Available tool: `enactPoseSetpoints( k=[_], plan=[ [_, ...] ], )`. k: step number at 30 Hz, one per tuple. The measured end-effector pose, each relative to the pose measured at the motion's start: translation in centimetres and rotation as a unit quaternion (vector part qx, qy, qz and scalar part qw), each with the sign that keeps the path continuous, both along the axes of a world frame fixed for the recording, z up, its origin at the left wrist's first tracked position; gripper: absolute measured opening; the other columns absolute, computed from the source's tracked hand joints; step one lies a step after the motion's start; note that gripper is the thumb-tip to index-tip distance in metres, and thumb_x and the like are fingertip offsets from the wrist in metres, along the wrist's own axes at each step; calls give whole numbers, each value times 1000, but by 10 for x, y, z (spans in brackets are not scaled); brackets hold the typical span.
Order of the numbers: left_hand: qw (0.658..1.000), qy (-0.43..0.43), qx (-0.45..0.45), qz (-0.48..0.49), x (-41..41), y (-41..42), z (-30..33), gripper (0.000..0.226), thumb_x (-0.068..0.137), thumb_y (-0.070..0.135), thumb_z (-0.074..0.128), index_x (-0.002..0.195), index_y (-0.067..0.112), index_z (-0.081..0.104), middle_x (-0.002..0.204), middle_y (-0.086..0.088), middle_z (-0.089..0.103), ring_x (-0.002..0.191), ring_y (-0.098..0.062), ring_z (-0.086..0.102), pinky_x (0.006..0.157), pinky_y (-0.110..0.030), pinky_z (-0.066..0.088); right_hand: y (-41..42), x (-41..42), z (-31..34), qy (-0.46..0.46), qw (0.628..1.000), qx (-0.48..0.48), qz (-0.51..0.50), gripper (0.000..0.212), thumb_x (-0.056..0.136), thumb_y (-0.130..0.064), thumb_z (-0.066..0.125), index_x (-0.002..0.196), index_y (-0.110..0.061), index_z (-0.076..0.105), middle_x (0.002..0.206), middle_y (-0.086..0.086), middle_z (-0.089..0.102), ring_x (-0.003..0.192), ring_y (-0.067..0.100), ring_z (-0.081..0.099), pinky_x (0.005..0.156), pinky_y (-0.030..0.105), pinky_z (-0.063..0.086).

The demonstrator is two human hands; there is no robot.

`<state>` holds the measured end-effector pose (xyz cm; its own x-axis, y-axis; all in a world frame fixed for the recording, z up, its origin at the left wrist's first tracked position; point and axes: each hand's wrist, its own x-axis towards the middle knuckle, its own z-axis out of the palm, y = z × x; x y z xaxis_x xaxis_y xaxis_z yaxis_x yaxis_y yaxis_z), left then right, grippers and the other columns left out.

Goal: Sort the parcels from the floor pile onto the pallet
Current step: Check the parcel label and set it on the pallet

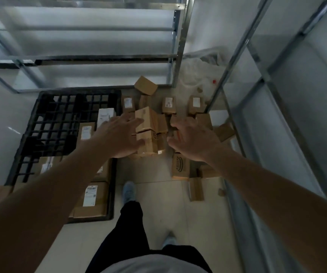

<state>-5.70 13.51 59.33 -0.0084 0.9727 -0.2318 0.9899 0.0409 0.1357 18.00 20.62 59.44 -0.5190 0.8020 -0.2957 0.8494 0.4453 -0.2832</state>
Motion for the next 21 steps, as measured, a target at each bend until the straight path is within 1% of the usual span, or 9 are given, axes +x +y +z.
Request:
enactPoseSetpoints(
  k=[2,5,8,11,13,15,17,18,21],
  plan=[
    [1000,-9,-24,-9,-21,30,-16,80,90,71,55,156,36,28,161,-1,31,141,-32,41,103,-55,48,24,-22,-17,-20,1000,-10,-6,72,94,-73,40,156,-37,36,164,4,35,145,32,42,111,56,43],
    [999,-21,-44,-17,-57,80,-39,81,90,70,56,157,35,27,160,-1,33,140,-32,41,103,-56,47,62,-59,-41,-45,999,-23,-16,69,94,-73,39,153,-37,38,154,6,45,135,31,50,106,56,46],
    [997,-31,-68,-32,-92,125,-63,83,89,71,56,157,36,23,161,-3,30,142,-33,39,105,-57,45,98,-96,-66,-55,996,-56,-29,69,95,-74,41,153,-36,38,155,5,44,142,30,45,113,56,41],
    [994,-18,-96,-53,-121,165,-95,87,88,71,58,158,37,21,161,-5,31,143,-34,37,109,-55,41,128,-128,-96,-61,996,-63,-30,70,95,-78,31,150,-35,37,153,3,47,142,28,45,115,52,39],
    [993,-18,-105,-55,-136,191,-122,88,86,72,59,158,35,24,160,-6,34,142,-33,39,108,-54,41,145,-147,-121,-54,995,-78,-36,74,91,-80,23,151,-37,32,157,4,42,142,30,45,110,51,41],
    [991,-22,-120,-61,-146,217,-154,88,85,74,59,157,34,27,158,-6,36,141,-32,40,108,-53,41,163,-161,-152,-58,993,-92,-41,71,92,-77,30,152,-39,32,160,5,37,141,31,45,104,48,43],
    [988,-29,-141,-59,-152,241,-192,90,83,77,57,156,35,27,156,-6,37,139,-33,42,106,-54,43,180,-168,-188,-64,991,-106,-44,61,95,-73,39,145,-39,39,150,3,45,128,26,51,89,40,42],
    [986,-33,-153,-55,-154,253,-214,90,83,79,56,156,35,27,156,-6,37,138,-33,43,105,-54,45,190,-171,-209,-65,989,-120,-50,59,94,-73,40,141,-38,41,144,2,48,122,24,53,84,38,40],
    [979,-45,-195,-39,-161,285,-288,89,84,79,54,157,36,25,155,-7,36,136,-34,44,103,-54,46,220,-175,-280,-85,982,-158,-53,63,90,-76,35,139,-37,43,139,2,50,119,27,53,83,39,40]
  ],
)
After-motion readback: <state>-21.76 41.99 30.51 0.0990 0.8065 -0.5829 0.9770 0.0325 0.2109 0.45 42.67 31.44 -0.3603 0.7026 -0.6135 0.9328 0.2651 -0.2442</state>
